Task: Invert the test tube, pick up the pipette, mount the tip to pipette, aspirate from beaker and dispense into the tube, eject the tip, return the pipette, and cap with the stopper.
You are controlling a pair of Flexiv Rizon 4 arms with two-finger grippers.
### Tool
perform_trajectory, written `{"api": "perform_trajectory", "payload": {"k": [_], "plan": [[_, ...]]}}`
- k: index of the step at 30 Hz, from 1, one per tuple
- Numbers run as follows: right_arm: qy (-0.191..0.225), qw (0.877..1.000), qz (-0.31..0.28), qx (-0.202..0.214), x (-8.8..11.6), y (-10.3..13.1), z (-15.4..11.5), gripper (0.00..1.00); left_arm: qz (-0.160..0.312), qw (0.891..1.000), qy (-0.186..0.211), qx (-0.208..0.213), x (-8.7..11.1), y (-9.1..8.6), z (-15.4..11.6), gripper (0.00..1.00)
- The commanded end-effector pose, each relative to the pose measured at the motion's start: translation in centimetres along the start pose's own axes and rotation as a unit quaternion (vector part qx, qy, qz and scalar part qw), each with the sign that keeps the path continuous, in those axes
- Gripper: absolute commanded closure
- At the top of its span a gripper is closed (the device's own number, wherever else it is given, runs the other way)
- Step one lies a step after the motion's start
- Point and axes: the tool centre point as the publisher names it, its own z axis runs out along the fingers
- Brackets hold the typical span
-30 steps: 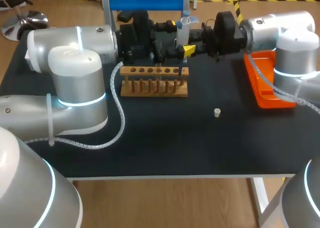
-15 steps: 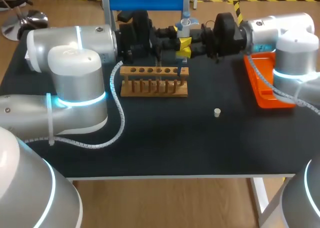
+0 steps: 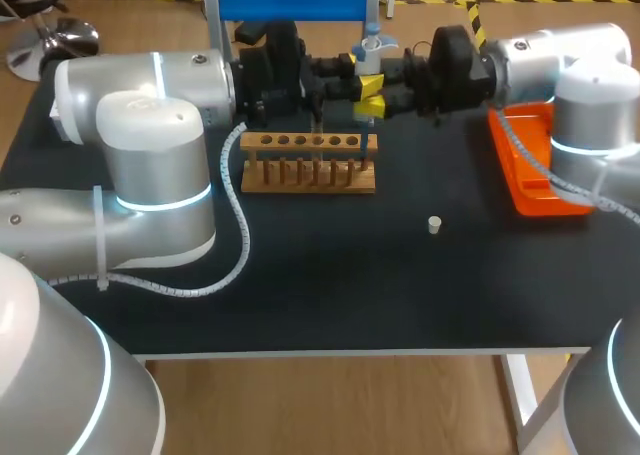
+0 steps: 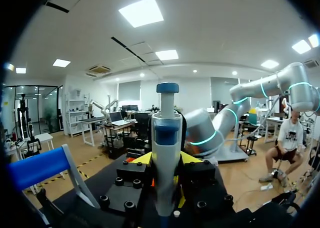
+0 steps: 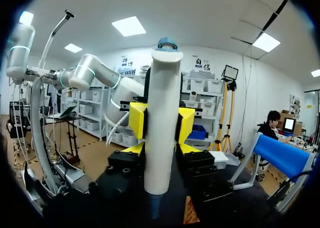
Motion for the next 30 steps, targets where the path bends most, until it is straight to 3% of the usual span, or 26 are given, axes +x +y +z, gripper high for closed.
{"api": "perform_trajectory", "payload": {"k": [1, 11, 17, 23, 30], "plan": [[-0.002, 1.0, 0.001, 0.001, 0.8, 0.4, -1.0, 0.0, 0.001, 1.0, -0.003, 0.002, 0.1, 0.1, 0.1, 1.0], [-0.008, 1.0, 0.005, 0.002, 3.2, 0.9, -5.5, 0.0, 0.001, 1.0, -0.003, 0.002, 0.1, 0.1, 0.1, 1.0], [-0.032, 0.999, 0.01, 0.014, 3.0, 0.6, -8.8, 0.0, 0.001, 1.0, -0.003, 0.002, 0.1, 0.1, 0.1, 1.0], [-0.067, 0.996, 0.017, 0.051, 1.4, -0.5, -11.9, 0.0, 0.001, 1.0, -0.003, 0.002, 0.1, 0.1, 0.1, 1.0], [-0.118, 0.989, 0.024, 0.086, -3.1, -1.0, -14.1, 0.0, 0.001, 1.0, -0.003, 0.002, 0.1, 0.1, 0.1, 1.0]]}}
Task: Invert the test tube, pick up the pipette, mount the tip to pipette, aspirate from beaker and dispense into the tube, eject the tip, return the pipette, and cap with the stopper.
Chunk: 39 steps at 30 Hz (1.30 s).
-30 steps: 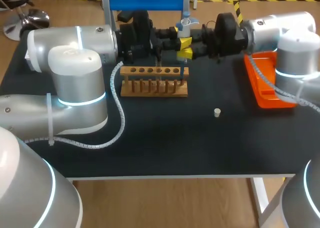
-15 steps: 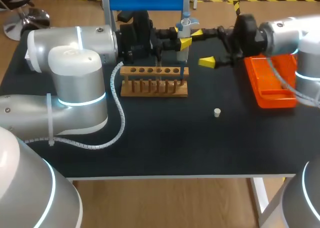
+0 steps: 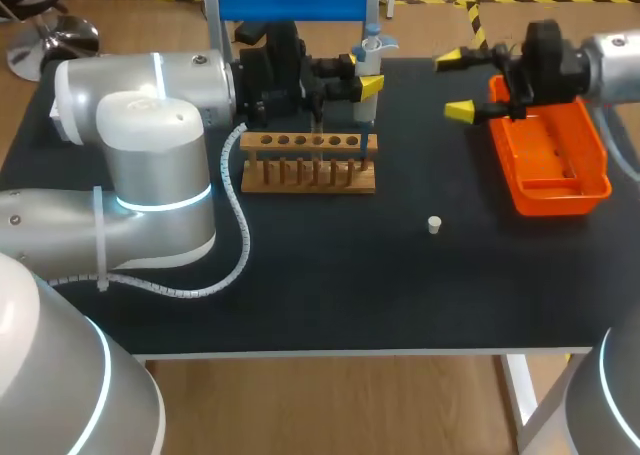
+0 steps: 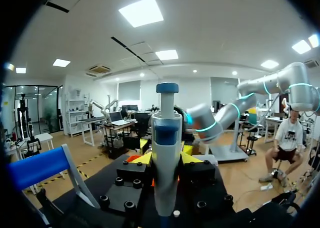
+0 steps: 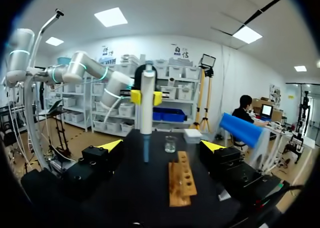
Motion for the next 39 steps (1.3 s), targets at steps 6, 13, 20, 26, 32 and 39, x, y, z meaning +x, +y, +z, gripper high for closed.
{"api": "perform_trajectory", "payload": {"k": [6, 13, 20, 26, 32, 39], "plan": [[-0.038, 0.999, 0.011, 0.037, -5.9, 1.0, 0.5, 0.0, 0.0, 1.0, -0.003, 0.002, 0.1, 0.1, 0.1, 1.0], [-0.05, 0.997, 0.008, 0.056, -10.2, 1.4, 2.1, 0.0, 0.0, 1.0, -0.003, 0.002, 0.1, 0.1, 0.1, 1.0], [-0.061, 0.996, 0.013, 0.068, -13.3, 1.2, 3.7, 0.0, 0.0, 1.0, -0.003, 0.002, 0.1, 0.1, 0.1, 1.0], [-0.064, 0.995, 0.011, 0.075, -15.0, 1.3, 5.1, 0.0, 0.0, 1.0, -0.003, 0.002, 0.1, 0.1, 0.1, 1.0], [-0.061, 0.994, 0.001, 0.086, -15.3, 1.6, 5.8, 0.0, 0.0, 1.0, -0.003, 0.002, 0.1, 0.1, 0.1, 1.0], [-0.062, 0.994, 0.0, 0.087, -15.2, 1.7, 5.8, 0.0, 0.0, 1.0, -0.003, 0.002, 0.1, 0.1, 0.1, 1.0]]}}
